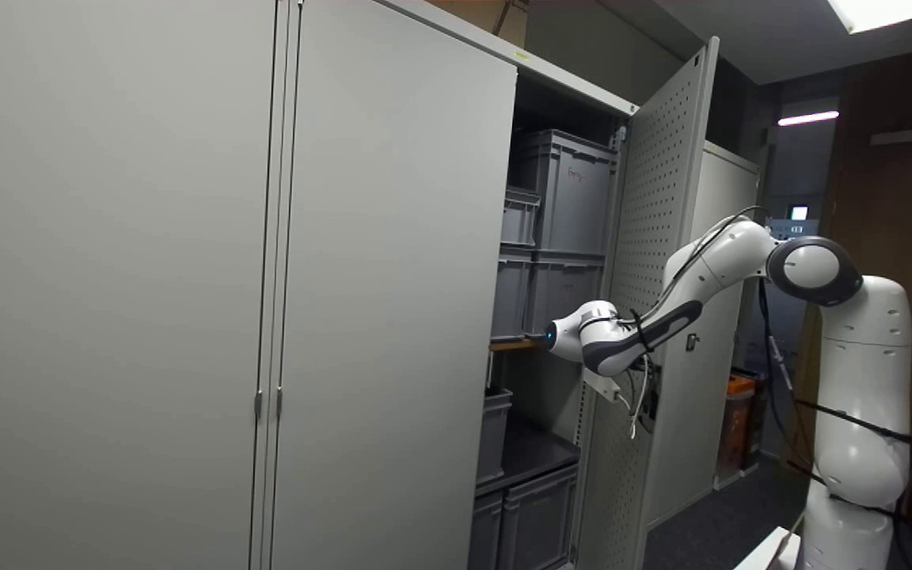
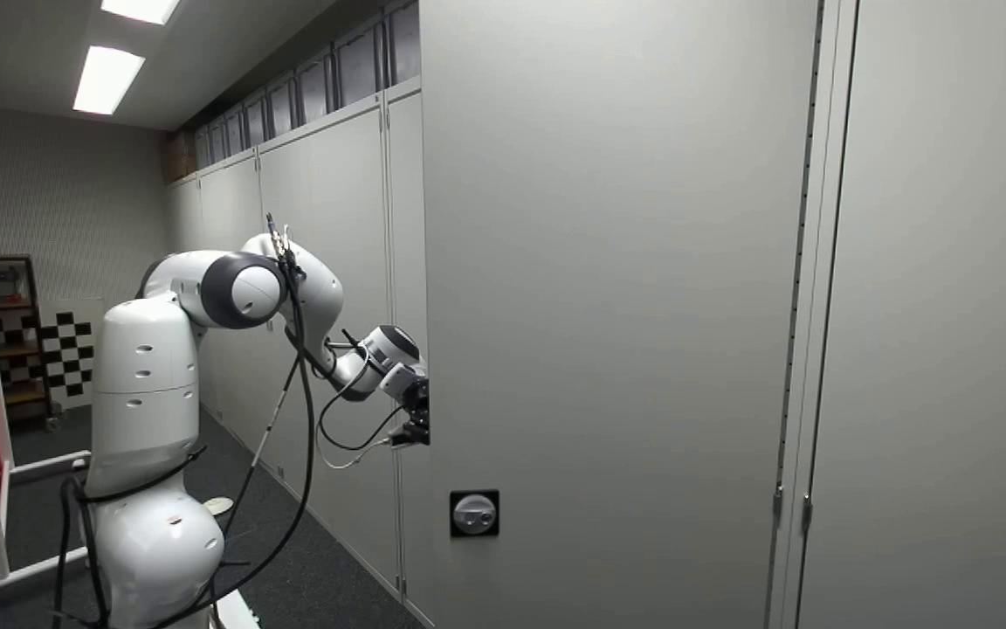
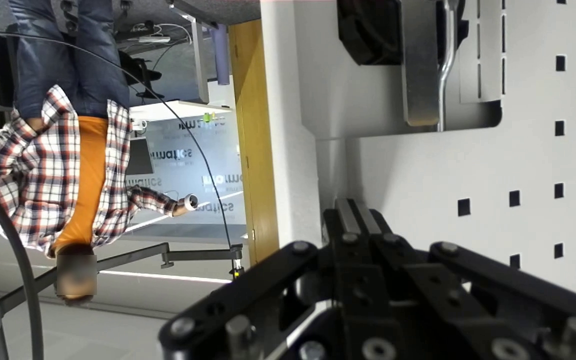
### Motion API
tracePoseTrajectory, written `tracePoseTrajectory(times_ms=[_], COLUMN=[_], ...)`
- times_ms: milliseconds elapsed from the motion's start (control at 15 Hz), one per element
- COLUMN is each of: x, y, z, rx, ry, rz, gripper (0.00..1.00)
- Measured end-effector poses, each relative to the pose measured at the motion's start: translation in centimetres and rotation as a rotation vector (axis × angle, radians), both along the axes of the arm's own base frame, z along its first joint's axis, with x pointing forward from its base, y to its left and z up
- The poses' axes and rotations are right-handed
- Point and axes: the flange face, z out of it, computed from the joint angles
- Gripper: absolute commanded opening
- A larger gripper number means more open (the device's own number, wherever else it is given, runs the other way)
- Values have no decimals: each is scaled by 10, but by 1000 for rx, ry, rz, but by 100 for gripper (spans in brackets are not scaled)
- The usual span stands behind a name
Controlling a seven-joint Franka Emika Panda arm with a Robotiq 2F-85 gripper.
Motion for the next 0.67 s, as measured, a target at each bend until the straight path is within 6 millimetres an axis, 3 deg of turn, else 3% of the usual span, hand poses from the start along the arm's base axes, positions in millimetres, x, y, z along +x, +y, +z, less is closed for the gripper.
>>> tracePoseTrajectory(times_ms=[667], x=[-5], y=[-20], z=[2], rx=[-38], ry=[24], rz=[-67], gripper=[0])
